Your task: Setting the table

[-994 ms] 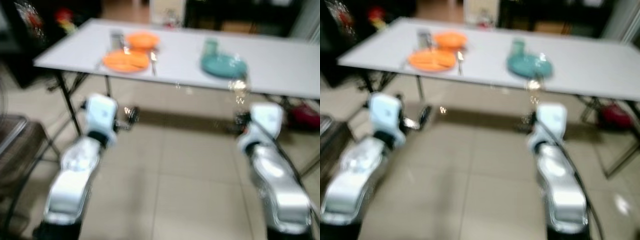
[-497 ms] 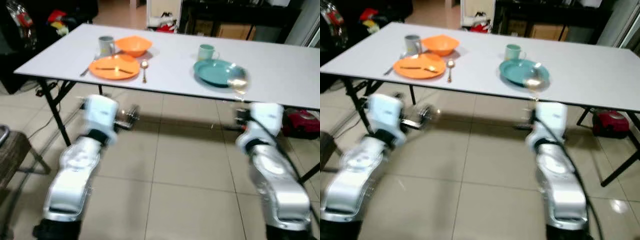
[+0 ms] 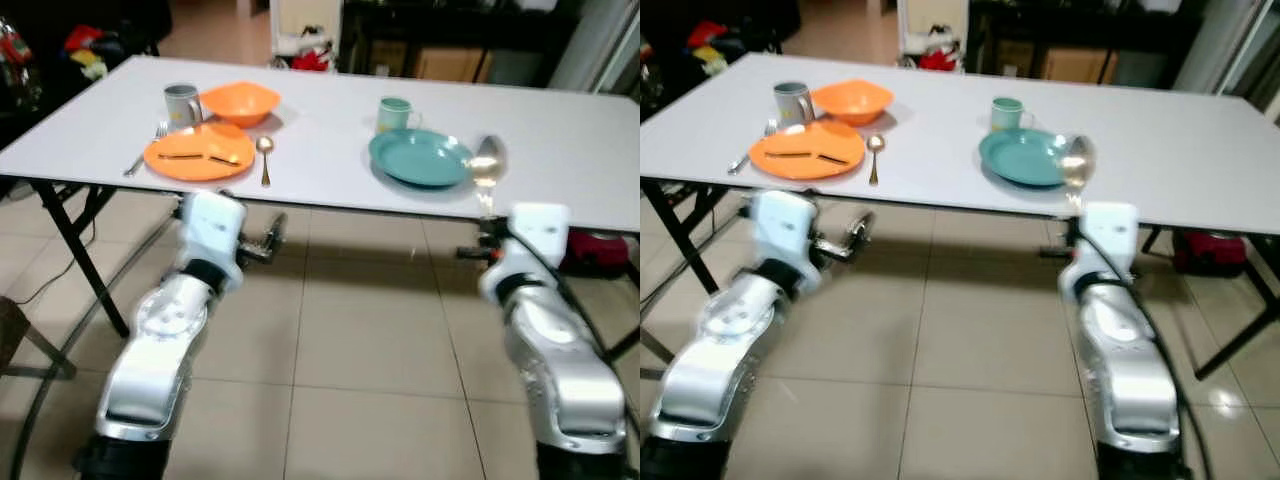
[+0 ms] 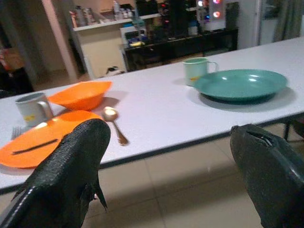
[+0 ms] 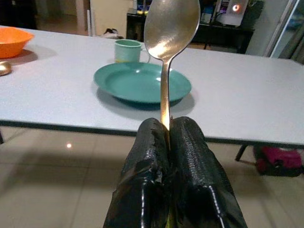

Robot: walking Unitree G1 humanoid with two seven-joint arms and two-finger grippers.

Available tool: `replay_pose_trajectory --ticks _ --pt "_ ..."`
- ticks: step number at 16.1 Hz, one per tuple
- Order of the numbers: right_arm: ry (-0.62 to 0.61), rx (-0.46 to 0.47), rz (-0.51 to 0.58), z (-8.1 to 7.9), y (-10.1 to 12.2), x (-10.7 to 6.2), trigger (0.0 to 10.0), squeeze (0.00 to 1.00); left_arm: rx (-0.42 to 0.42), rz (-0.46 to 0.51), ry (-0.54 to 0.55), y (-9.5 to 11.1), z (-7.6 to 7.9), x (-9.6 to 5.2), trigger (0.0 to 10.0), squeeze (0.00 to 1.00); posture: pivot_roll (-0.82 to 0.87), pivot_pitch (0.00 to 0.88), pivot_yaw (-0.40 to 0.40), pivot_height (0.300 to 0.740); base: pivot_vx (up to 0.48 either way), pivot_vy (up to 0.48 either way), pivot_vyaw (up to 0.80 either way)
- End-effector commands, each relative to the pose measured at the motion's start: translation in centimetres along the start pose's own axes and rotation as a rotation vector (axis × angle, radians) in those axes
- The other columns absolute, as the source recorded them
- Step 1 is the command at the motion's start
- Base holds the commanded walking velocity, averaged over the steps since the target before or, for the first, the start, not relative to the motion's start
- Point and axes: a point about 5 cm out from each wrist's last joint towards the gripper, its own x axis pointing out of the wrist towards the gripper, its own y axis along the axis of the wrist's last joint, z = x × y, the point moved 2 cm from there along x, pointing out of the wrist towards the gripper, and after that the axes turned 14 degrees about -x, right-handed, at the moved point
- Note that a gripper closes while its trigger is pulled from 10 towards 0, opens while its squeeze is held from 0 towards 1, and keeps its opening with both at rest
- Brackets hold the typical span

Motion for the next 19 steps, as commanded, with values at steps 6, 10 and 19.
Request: replay_pose_trajectory --ticks 6,10,19 --pt "0.048 0.008 0.028 -0.93 0.75 0.16 10.0 0.00 0.022 0.005 0.018 0.22 -0.57 -0.12 10.0 0.00 0.10 0.000 -0.030 0.740 0.372 0.000 0.00" --pt "0.055 0.018 0.020 -1.14 0.63 0.23 10.0 0.00 0.027 0.005 0.000 0.24 -0.35 -0.02 10.0 0.00 0.10 0.000 -0.028 0.740 0.372 0.000 -0.71" --pt "0.079 0.010 0.024 -1.25 0.63 0.33 10.0 0.00 0.032 0.007 -0.006 0.27 -0.22 0.03 10.0 0.00 0.10 0.000 -0.030 0.740 0.370 0.000 -0.24"
